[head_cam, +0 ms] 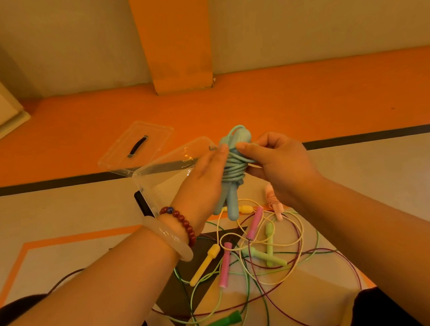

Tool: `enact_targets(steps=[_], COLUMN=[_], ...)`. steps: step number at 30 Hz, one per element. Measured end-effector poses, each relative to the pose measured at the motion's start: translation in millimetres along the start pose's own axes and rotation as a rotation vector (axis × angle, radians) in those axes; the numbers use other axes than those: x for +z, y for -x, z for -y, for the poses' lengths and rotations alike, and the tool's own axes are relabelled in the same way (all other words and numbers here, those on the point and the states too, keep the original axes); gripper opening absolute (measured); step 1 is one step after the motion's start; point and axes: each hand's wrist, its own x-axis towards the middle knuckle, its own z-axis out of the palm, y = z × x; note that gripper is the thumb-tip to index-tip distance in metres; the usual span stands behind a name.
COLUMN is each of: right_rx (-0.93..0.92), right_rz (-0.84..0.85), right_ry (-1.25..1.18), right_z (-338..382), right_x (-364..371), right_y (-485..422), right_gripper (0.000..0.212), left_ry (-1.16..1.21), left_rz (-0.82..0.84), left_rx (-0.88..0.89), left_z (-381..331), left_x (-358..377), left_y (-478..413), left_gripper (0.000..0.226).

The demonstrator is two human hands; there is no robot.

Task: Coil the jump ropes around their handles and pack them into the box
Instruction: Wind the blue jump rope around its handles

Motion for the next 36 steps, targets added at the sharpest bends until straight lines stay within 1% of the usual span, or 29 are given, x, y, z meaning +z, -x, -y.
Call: enact_targets(steps=[1, 2, 3, 4, 6, 7, 8, 9, 10, 11, 13, 14, 16, 18, 21, 23, 25, 27, 29, 31, 34, 36], right_rx=[-0.006, -0.004, 0.003, 0.020, 0.064, 0.074, 0.054, 0.002, -0.064, -0.126, -0.185, -0.211, -0.255, -0.312, -0.435, -0.524, -0.589, -0.597, -0.614, -0.669, -0.784, -0.779], right_rz=[0.002, 0.016, 0.042, 0.081, 0.190, 0.248, 0.291, 0.303, 0.298, 0.293, 0.297, 0.299, 0.292, 0.276, 0.238, 0.225, 0.237, 0.263, 0.279, 0.282, 0.283, 0.278], right_ry=[0.023, 0.033, 0.026, 0.003, -0.015, 0.022, 0.117, 0.256, 0.380, 0.449, 0.452, 0.450, 0.472, 0.498, 0.514, 0.551, 0.642, 0.700, 0.733, 0.775, 0.884, 0.910], right_z=[0.5, 1.0, 1.0, 1.9, 9.2, 14.8, 20.4, 25.9, 30.8, 33.6, 36.0, 36.2, 34.6, 31.5, 27.1, 24.9, 22.9, 22.4, 21.6, 20.2, 16.5, 14.7], right_x=[-0.1, 0.5, 0.8, 0.8, -2.6, -5.9, -9.9, -13.2, -14.9, -15.7, -14.1, -12.9, -12.4, -13.6, -15.0, -15.9, -15.6, -14.9, -16.0, -17.8, -16.9, -14.1], right_y=[1.2, 3.3, 5.1, 6.1, 6.2, 5.1, 3.4, 1.5, 0.1, -0.8, 0.3, 0.8, 0.6, -0.8, -2.3, -3.0, -3.8, -3.6, -2.9, -2.8, -3.7, -3.7], right_gripper=[0.025, 0.025, 0.024, 0.021, 0.016, 0.016, 0.015, 0.015, 0.015, 0.015, 0.012, 0.011, 0.010, 0.011, 0.023, 0.024, 0.019, 0.019, 0.017, 0.012, 0.013, 0.015], left_ry=[0.033, 0.048, 0.046, 0.064, 0.141, 0.184, 0.209, 0.218, 0.234, 0.265, 0.370, 0.426, 0.491, 0.493, 0.439, 0.384, 0.328, 0.266, 0.204, 0.162, 0.133, 0.120], left_rz=[0.035, 0.049, 0.038, 0.015, -0.018, -0.023, -0.019, 0.003, 0.043, 0.086, 0.161, 0.190, 0.256, 0.293, 0.229, 0.147, 0.079, 0.018, -0.030, -0.044, -0.039, -0.053], left_rx=[-0.008, 0.003, 0.017, 0.032, 0.013, -0.022, -0.056, -0.088, -0.114, -0.139, -0.192, -0.213, -0.224, -0.209, -0.178, -0.143, -0.109, -0.078, -0.057, -0.041, 0.013, 0.054], left_z=[1.2, 3.4, 6.6, 6.7, 2.2, -0.5, -2.2, -2.7, -4.1, -4.7, -5.6, -6.0, -6.6, -4.4, -0.2, 2.0, 3.4, 4.1, 4.6, 3.2, -1.0, -2.5], left_x=[3.1, 6.2, 7.9, 8.2, 4.7, 1.8, -1.3, -3.7, -4.0, -2.8, 0.0, 0.2, -1.5, -2.3, 1.5, 3.9, 3.3, 2.0, 0.8, -0.8, -2.0, -2.8], left_y=[2.2, 3.5, 3.5, 3.8, 5.4, 5.9, 5.7, 4.6, 4.7, 5.5, 5.9, 5.3, 3.9, 1.9, -1.6, -4.2, -5.9, -6.7, -7.4, -6.6, -1.2, 1.3], left_gripper=[0.051, 0.060, 0.063, 0.062, 0.050, 0.043, 0.037, 0.033, 0.034, 0.039, 0.047, 0.048, 0.044, 0.043, 0.057, 0.063, 0.054, 0.042, 0.036, 0.031, 0.024, 0.022])
